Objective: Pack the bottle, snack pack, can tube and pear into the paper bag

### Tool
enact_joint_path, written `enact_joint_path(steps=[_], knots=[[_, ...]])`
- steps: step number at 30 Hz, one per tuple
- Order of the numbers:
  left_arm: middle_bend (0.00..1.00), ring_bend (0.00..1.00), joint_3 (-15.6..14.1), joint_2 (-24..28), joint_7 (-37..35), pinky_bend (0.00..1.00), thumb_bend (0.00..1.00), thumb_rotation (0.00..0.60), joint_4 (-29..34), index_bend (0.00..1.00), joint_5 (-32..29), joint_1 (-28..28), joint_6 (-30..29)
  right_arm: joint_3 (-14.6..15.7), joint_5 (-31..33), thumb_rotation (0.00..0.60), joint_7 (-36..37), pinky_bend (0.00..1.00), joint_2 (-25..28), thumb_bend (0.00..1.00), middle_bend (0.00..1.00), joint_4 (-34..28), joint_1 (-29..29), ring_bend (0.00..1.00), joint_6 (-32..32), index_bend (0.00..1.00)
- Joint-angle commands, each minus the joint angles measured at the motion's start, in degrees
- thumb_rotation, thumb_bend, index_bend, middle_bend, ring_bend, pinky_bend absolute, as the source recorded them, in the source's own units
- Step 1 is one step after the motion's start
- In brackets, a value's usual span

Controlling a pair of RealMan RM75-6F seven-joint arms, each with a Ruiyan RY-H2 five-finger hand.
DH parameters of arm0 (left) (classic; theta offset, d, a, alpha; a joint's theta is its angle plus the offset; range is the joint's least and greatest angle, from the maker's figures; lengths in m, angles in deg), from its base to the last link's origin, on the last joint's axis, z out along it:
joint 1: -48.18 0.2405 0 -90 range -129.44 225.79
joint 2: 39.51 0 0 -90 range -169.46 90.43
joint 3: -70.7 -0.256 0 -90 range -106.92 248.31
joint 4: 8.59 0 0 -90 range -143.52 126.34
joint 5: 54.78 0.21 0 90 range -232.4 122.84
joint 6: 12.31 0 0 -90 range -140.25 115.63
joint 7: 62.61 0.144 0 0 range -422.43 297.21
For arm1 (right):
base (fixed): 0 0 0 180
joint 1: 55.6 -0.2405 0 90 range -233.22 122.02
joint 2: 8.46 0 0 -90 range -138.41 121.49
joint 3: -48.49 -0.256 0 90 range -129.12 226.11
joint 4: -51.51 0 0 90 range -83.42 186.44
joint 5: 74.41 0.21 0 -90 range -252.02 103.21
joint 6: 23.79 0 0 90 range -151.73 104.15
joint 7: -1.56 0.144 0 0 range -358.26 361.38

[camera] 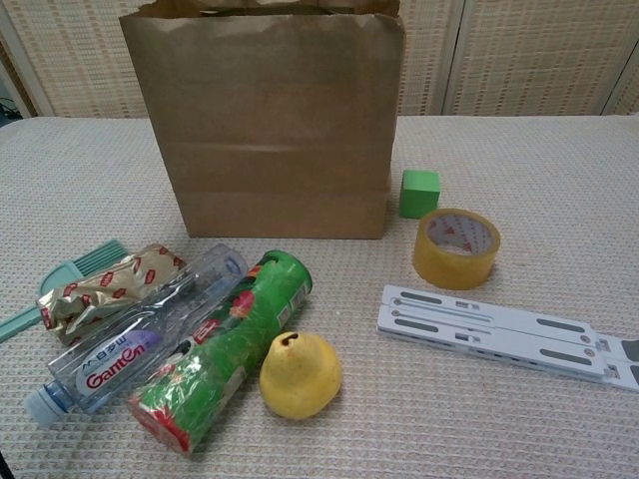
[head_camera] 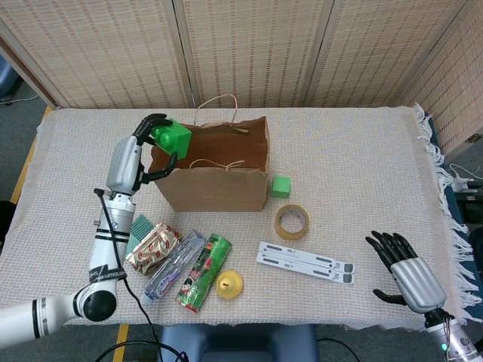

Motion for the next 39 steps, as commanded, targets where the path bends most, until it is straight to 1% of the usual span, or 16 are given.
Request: enact_joint_path(steps=[1, 4, 6, 8, 9, 11, 14, 22, 25, 30, 32, 35, 36, 37, 38, 39], knots=[[0.67, 0.67, -0.24, -2.47, 2.84, 0.77, 0.62, 0.6, -3.62, 0.66, -2.81, -4.46, 2.63, -0.06, 0.63, 0.6, 0.28, 0.02, 0.27, 0.03, 0.0, -0.38, -0.28, 0.0, -0.76, 0.0], [0.63, 0.6, -1.83, -3.85, 4.98, 0.7, 0.6, 0.6, -6.22, 0.61, -2.62, -6.74, 3.32, -0.1, 0.96, 0.6, 0.43, 0.02, 0.55, 0.03, 0.0, -0.7, -0.48, 0.0, -1.26, 0.0], [0.44, 0.37, -3.23, -4.42, 6.6, 0.53, 0.53, 0.6, -7.73, 0.46, -3.82, -8.08, 4.87, -0.05, 0.99, 0.6, 0.55, 0.02, 0.72, 0.03, 0.0, -0.82, -0.51, 0.0, -1.33, 0.0], [0.2, 0.15, -3.85, -4.47, 7.91, 0.35, 0.45, 0.6, -8.05, 0.27, -6.31, -9.03, 6.13, -0.04, 1.0, 0.6, 0.77, 0.02, 0.86, 0.03, 0.0, -0.9, -0.51, 0.0, -1.31, 0.0], [0.11, 0.08, -4.17, -4.46, 8.6, 0.29, 0.42, 0.6, -8.2, 0.19, -6.91, -9.4, 6.29, -0.05, 1.01, 0.6, 0.84, 0.02, 0.89, 0.03, 0.0, -0.9, -0.52, 0.0, -1.31, 0.0], [0.03, 0.02, -5.04, -4.42, 9.96, 0.22, 0.4, 0.6, -8.67, 0.09, -7.2, -10.06, 6.24, -0.02, 1.05, 0.6, 0.98, 0.02, 1.01, 0.03, 0.0, -0.92, -0.52, 0.0, -1.32, 0.0], [0.0, 0.0, -5.23, -4.51, 10.03, 0.15, 0.38, 0.6, -8.72, 0.01, -7.51, -10.49, 5.68, -0.02, 0.97, 0.6, 1.02, 0.02, 1.09, 0.03, 0.0, -0.93, -0.5, 0.0, -1.21, 0.0], [0.0, 0.0, -4.14, -0.86, 7.84, 0.13, 0.36, 0.6, -4.28, 0.0, -8.19, -8.56, 3.58, 0.23, 0.7, 0.6, 0.27, 0.01, 1.06, 0.03, 0.0, -0.85, -0.44, 0.0, -1.32, 0.0], [0.0, 0.0, -4.23, 2.52, 6.41, 0.13, 0.37, 0.6, -0.15, 0.0, -8.19, -5.54, 1.68, 0.25, 0.5, 0.6, 0.07, 0.01, 0.98, 0.03, 0.0, -0.76, -0.42, 0.0, -1.18, 0.0], [0.0, 0.0, -6.32, 10.15, 3.43, 0.13, 0.4, 0.6, 7.68, 0.02, -5.41, 1.82, -1.19, 0.38, 0.21, 0.6, 0.04, 0.01, 0.88, 0.03, 0.0, -0.6, -0.31, 0.0, -0.94, 0.0], [0.0, 0.0, -8.2, 14.12, 0.95, 0.14, 0.41, 0.6, 10.37, 0.02, -2.3, 6.09, -1.96, 0.4, 0.12, 0.6, 0.02, 0.01, 0.82, 0.03, 0.0, -0.58, -0.26, 0.0, -0.82, 0.0], [0.0, 0.0, -9.12, 15.54, -0.13, 0.15, 0.41, 0.6, 10.94, 0.02, -0.6, 7.64, -1.98, 0.4, 0.09, 0.6, -0.01, 0.01, 0.78, 0.03, 0.0, -0.57, -0.25, 0.0, -0.79, 0.0], [0.0, 0.0, -10.33, 16.97, -1.1, 0.15, 0.42, 0.6, 11.24, 0.02, 1.2, 9.34, -2.12, 0.43, 0.08, 0.6, -0.01, 0.01, 0.74, 0.03, 0.0, -0.57, -0.24, 0.0, -0.8, 0.0], [0.0, 0.0, -12.11, 18.55, -2.1, 0.15, 0.42, 0.6, 11.43, 0.02, 3.12, 11.54, -2.43, 0.48, 0.03, 0.6, 0.01, 0.01, 0.71, 0.03, 0.0, -0.55, -0.24, 0.0, -0.83, 0.0], [0.0, 0.0, -16.99, 21.87, -4.15, 0.16, 0.42, 0.6, 12.29, 0.02, 6.55, 16.53, -2.3, 0.55, -0.16, 0.6, -0.07, 0.01, 0.66, 0.03, 0.0, -0.57, -0.26, 0.0, -0.85, 0.0], [0.0, 0.0, -19.06, 23.62, -6.58, 0.16, 0.42, 0.6, 12.61, 0.02, 9.47, 18.81, -1.83, 0.58, -0.24, 0.6, -0.14, 0.01, 0.64, 0.03, 0.0, -0.58, -0.25, 0.0, -0.81, 0.0]])
